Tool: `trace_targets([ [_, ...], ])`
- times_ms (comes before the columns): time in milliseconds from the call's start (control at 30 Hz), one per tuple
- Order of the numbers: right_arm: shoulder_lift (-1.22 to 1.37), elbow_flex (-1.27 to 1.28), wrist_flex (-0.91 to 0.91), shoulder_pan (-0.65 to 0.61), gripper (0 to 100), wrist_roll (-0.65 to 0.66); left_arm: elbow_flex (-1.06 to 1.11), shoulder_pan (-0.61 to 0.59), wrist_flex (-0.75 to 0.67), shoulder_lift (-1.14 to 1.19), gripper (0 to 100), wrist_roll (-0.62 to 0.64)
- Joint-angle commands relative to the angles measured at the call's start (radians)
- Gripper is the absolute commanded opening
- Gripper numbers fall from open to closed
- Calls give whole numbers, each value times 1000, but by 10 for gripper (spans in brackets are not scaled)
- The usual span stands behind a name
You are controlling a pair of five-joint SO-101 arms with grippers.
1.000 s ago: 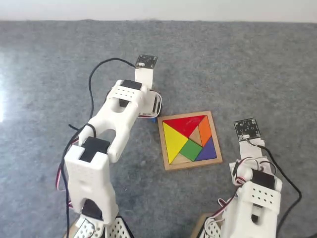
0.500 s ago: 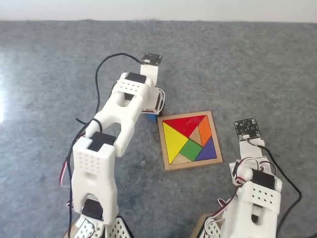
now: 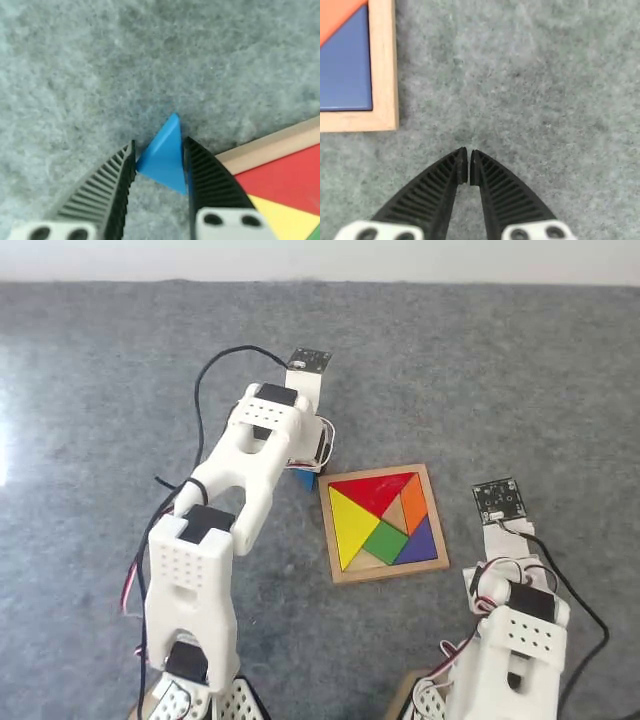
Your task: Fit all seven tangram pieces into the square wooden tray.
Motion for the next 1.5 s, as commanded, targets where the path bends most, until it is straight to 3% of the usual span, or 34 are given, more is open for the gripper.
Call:
trace_targets([
  [0,-19,-5,12,8,32,-9,-28,-55,44,-8,107,-37],
  [533,-25,8,8,8,32,-9,-179,-94,239,-35,98,-215],
  [633,-25,8,8,7,32,-9,-128,-94,233,-91,106,-250],
  [833,-25,8,8,7,32,-9,-15,-175,203,-176,239,-210],
  [1467,-25,9,10,7,32,-9,116,-97,74,-178,239,-180],
])
